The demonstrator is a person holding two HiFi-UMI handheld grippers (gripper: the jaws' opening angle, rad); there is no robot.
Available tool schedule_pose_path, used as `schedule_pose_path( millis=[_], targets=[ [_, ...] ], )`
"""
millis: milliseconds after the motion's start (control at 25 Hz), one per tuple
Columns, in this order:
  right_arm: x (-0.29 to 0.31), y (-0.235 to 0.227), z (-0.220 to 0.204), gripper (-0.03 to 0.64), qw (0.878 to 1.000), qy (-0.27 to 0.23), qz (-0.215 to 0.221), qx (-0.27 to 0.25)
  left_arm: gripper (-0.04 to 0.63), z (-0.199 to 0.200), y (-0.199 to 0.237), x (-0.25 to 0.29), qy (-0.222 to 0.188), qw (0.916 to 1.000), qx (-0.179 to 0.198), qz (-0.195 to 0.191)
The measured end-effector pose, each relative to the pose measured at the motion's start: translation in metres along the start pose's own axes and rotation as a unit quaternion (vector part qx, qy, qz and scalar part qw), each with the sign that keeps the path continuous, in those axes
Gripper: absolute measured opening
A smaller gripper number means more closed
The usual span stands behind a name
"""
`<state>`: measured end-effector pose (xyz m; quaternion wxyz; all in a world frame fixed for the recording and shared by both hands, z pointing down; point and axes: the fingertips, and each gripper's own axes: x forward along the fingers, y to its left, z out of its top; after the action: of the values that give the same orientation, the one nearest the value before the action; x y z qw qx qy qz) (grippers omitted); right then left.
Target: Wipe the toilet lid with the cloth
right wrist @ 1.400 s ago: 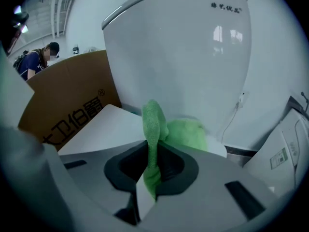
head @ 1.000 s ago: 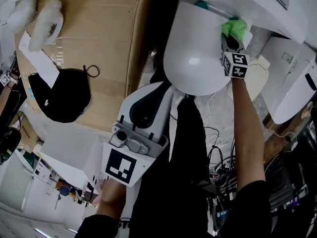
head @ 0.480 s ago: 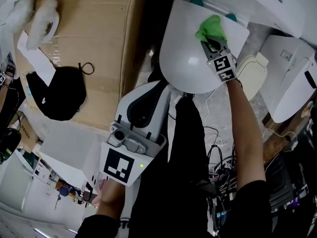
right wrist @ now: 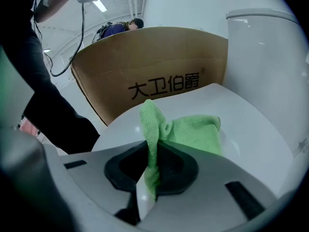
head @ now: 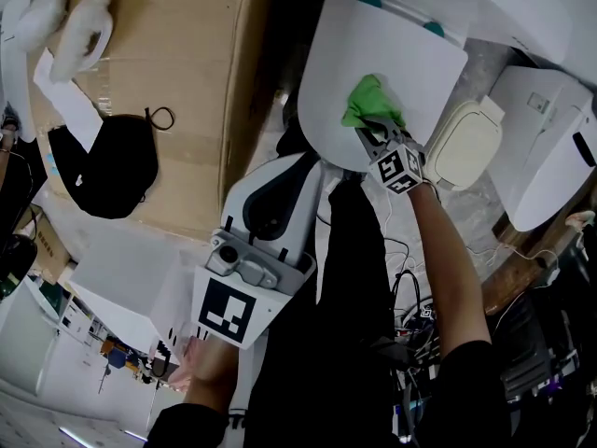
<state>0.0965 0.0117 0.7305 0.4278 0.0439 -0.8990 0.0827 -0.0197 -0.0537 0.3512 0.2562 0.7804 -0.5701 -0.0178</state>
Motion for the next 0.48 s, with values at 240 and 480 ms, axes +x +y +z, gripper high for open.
schedule_pose_path(
  millis=[240,480],
  targets=[
    [0.002,0.062,-0.014,0.051,0.999,0.006,0.036,0.011,-0.002,0.000,-0.003,-0.004,-0.005,1.0000,0.000,0.004],
    [0.007,0.116,-0.022,0.051,0.997,0.012,0.070,0.010,-0.002,-0.006,-0.007,-0.008,-0.002,1.0000,0.001,0.005]
  ],
)
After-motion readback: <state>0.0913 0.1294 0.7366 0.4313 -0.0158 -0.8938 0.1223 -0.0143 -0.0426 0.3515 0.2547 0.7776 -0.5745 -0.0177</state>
